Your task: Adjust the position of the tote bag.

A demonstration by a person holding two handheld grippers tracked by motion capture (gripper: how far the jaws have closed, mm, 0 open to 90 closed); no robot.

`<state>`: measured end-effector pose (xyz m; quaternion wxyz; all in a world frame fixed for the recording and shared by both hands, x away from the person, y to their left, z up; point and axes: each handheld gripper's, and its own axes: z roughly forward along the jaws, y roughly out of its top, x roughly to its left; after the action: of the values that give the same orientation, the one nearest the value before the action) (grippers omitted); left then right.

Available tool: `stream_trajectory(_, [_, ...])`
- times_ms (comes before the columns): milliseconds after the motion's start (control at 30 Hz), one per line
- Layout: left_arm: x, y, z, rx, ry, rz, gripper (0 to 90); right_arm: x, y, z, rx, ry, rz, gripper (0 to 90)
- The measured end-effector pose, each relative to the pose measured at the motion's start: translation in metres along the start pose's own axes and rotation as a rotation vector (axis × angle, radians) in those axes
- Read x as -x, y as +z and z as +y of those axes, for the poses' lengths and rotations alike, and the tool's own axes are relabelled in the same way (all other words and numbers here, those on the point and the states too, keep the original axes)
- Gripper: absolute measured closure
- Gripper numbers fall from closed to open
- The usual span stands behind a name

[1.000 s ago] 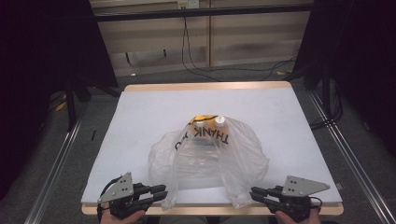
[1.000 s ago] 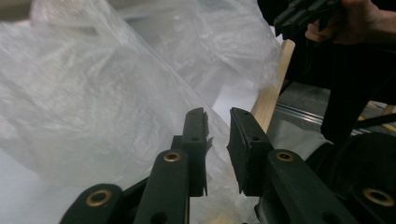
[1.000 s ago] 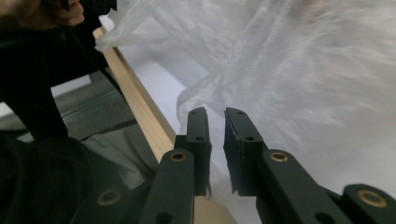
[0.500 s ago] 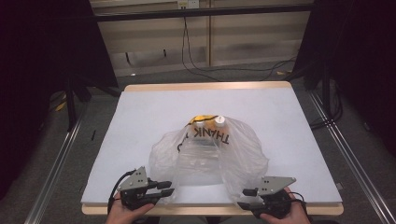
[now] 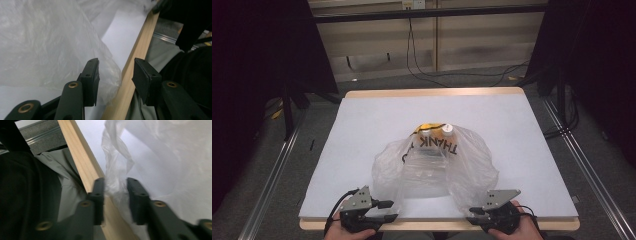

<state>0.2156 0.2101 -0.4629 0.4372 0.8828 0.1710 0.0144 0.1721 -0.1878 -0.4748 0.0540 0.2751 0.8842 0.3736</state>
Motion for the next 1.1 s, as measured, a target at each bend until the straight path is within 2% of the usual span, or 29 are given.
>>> stream_trajectory(33, [0.000, 0.000, 0.000, 0.000, 0.000, 0.000, 55.6, 0.000, 0.000, 0.000, 0.001, 0.000, 0.004, 80.4])
stream_trajectory(100, [-0.001, 0.007, 0.002, -0.036, 0.009, 0.012, 54.1, 0.000, 0.000, 0.000, 0.001, 0.006, 0.006, 85.2])
stream_trajectory(200, [-0.004, 0.012, 0.002, -0.057, 0.010, 0.013, 52.8, 0.001, -0.003, 0.000, 0.016, 0.007, 0.006, 87.0])
stream_trajectory(267, [-0.004, 0.019, 0.002, -0.103, 0.020, 0.016, 52.9, 0.003, -0.007, 0.000, 0.043, 0.023, -0.003, 87.6])
stream_trajectory(300, [-0.004, 0.019, 0.002, -0.103, 0.020, 0.016, 54.4, 0.003, -0.007, 0.000, 0.043, 0.023, -0.003, 87.6])
stream_trajectory(367, [-0.003, 0.023, 0.003, -0.125, 0.057, 0.033, 56.1, 0.006, -0.011, 0.000, 0.067, 0.032, -0.009, 87.7])
stream_trajectory(433, [-0.005, 0.022, 0.003, -0.127, 0.051, 0.042, 62.3, 0.007, -0.012, 0.000, 0.076, 0.039, -0.013, 87.7])
stream_trajectory(467, [-0.007, 0.022, 0.002, -0.110, 0.023, 0.045, 66.6, 0.007, -0.013, 0.000, 0.082, 0.041, -0.014, 87.7])
stream_trajectory(500, [-0.010, 0.020, 0.003, -0.120, 0.005, 0.040, 72.6, 0.008, -0.014, -0.001, 0.090, 0.044, -0.013, 87.7])
stream_trajectory(567, [-0.013, 0.018, 0.002, -0.121, -0.013, 0.030, 83.6, 0.008, -0.016, 0.000, 0.096, 0.043, -0.010, 87.8])
stream_trajectory(600, [-0.013, 0.018, 0.002, -0.103, -0.017, 0.023, 86.6, 0.008, -0.016, 0.000, 0.099, 0.044, -0.012, 87.8])
stream_trajectory(633, [-0.013, 0.018, 0.002, -0.103, -0.017, 0.023, 87.2, 0.008, -0.016, 0.000, 0.103, 0.043, -0.014, 87.8])
stream_trajectory(667, [-0.009, 0.015, 0.005, -0.080, 0.010, 0.036, 87.2, 0.008, -0.016, 0.000, 0.106, 0.044, -0.013, 87.9])
stream_trajectory(700, [-0.008, 0.014, 0.006, -0.069, 0.024, 0.031, 87.3, 0.008, -0.017, -0.001, 0.109, 0.048, -0.016, 87.9])
stream_trajectory(733, [-0.007, 0.013, 0.006, -0.052, 0.025, 0.028, 87.5, 0.008, -0.017, 0.000, 0.115, 0.049, -0.023, 88.0])
stream_trajectory(833, [-0.007, 0.011, 0.006, -0.040, 0.019, 0.015, 87.9, 0.007, -0.019, 0.000, 0.131, 0.052, -0.022, 88.1])
stream_trajectory(933, [-0.006, 0.008, 0.006, 0.004, 0.013, -0.012, 88.0, 0.007, -0.022, 0.000, 0.153, 0.046, -0.014, 88.3])
stream_trajectory(1100, [-0.006, 0.004, 0.006, 0.016, 0.016, -0.014, 88.4, 0.007, -0.026, 0.000, 0.182, 0.043, -0.001, 88.6])
